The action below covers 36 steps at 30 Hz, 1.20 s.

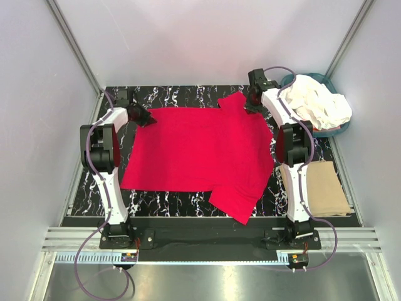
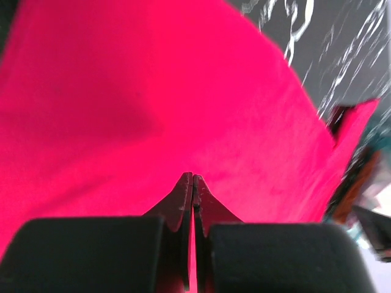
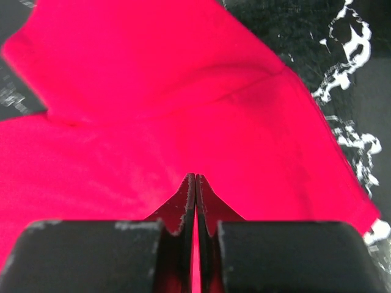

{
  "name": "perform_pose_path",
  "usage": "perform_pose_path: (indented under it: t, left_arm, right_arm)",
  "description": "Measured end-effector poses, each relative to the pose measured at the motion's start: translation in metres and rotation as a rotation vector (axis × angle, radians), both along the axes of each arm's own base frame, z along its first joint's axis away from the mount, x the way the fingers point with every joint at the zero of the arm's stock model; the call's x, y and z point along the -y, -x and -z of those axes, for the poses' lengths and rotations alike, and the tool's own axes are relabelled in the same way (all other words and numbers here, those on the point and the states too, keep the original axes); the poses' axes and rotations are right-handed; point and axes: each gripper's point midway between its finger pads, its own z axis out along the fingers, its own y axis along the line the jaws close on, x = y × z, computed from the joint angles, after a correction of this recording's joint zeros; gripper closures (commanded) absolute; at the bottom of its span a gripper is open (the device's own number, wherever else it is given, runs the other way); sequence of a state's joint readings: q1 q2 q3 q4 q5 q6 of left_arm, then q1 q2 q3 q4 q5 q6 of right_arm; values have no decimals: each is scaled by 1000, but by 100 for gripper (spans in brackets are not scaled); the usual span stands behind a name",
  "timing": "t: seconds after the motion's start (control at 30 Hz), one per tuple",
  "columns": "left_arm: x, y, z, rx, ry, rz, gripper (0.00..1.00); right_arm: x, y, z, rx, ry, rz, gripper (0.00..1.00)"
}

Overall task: Fold and stack the t-shirts
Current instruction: Flatten the tshirt out

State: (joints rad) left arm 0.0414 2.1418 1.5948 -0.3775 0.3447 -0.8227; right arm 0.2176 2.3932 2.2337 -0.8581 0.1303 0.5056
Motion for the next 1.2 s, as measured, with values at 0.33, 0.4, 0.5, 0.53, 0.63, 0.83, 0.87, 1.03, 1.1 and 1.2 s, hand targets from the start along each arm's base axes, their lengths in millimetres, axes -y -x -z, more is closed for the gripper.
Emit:
perform_pose_path:
  t: [0.33,0.4,0.5,0.53,0.63,0.83,0.87,1.03,1.1,1.2]
  left_arm:
    - [-6,-23,35,-14,120,-95,100]
    - [-8,-28,35,-6,142,-106,100]
    - [-17,-36,36,4,164,-125,100]
    - [-21,-39,36,9,170,-133,100]
    - [-34,-47,36,23,185,-154,100]
    - [-56,-60,35,46,193,-180,99]
    - [-59,-62,35,50,189,-179,98]
    - [-71,-74,31,78,140,-141,76]
    - [-73,-74,29,88,112,-114,68]
    - [-74,-68,22,95,54,-71,60]
  right_arm:
    - [0,-6,63,-86,13,33,99]
    - [-1,-13,59,-65,6,33,99]
    - [-4,-21,62,-51,-4,38,98]
    - [-6,-25,62,-43,-10,38,98]
    - [-12,-39,61,-11,-40,35,98]
    - [-27,-60,61,43,-108,21,97]
    - [-28,-62,61,50,-112,19,97]
    - [-36,-68,60,67,-147,-8,85]
    - [-39,-66,59,63,-161,-26,77]
    - [-43,-64,56,59,-179,-55,58]
